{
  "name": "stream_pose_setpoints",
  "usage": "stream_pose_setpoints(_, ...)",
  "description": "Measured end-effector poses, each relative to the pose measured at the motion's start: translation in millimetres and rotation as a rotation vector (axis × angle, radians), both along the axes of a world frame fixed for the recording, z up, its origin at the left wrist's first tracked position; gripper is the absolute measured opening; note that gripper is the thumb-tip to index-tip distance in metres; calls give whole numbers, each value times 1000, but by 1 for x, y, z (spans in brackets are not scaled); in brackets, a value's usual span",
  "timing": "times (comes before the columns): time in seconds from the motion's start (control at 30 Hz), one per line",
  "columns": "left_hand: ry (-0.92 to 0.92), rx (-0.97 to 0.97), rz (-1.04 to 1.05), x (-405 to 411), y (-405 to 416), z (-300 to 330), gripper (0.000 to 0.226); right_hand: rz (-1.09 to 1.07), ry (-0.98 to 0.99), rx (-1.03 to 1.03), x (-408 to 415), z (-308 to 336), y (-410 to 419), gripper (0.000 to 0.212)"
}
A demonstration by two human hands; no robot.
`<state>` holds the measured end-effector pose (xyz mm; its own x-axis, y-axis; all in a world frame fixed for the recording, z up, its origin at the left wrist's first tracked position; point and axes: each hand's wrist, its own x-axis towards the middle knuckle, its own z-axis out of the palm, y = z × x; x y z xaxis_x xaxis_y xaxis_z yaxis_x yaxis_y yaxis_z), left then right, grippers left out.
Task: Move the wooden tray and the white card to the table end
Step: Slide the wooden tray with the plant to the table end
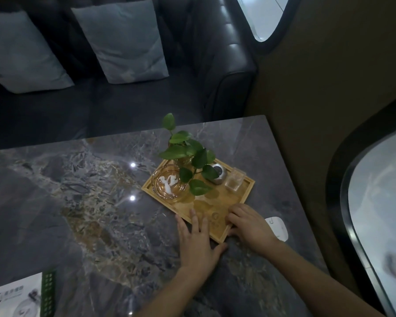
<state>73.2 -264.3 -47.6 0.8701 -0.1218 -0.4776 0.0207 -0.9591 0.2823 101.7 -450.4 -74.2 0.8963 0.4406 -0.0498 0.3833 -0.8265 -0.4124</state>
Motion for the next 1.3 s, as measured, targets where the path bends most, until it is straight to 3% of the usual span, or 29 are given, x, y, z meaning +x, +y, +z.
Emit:
stream_pose_setpoints(0.17, 4, 8, -35, 1, -5, -1, 98, -25, 9, 54, -1, 6, -4, 25)
stream_pose_setpoints(0.27, -36, -170, 37, -4, 1, 0, 91, -79, 45, 118, -9, 7, -5, 22)
stream_pose_setpoints(0.47, -379, -699, 738, 16, 35, 18, 36, -520, 35, 371, -14, 13, -11, 30)
stream_pose_setpoints(0.57, -251, -834, 1156, 51, 66, 14, 39, -798, 54, 459, 7, 19, -14, 21)
stream_pose_setpoints(0.63, -165, -902, 1276, 72, 85, 6, 41, -972, 141, 516, 22, 21, -18, 19)
stream_pose_setpoints(0.77, -70, -1037, 1293, 100, 95, 12, 32, -1127, 222, 539, 51, 17, -26, 27)
stream_pose_setpoints(0.9, -52, -1063, 1310, 113, 96, 15, 27, -1129, 273, 508, 67, 14, -26, 18)
stream_pose_setpoints(0.97, -35, -1046, 1326, 115, 98, 12, 13, -1116, 275, 473, 72, 16, -26, 18)
stream_pose_setpoints(1.07, -34, -1030, 1308, 116, 100, 8, 12, -1105, 270, 422, 76, 20, -26, 12)
stream_pose_setpoints(1.17, -30, -1017, 1276, 115, 100, 5, 27, -1102, 271, 399, 81, 24, -24, 5)
stream_pose_setpoints(1.3, -29, -1006, 1279, 115, 99, 3, 31, -1114, 268, 380, 84, 27, -21, 10)
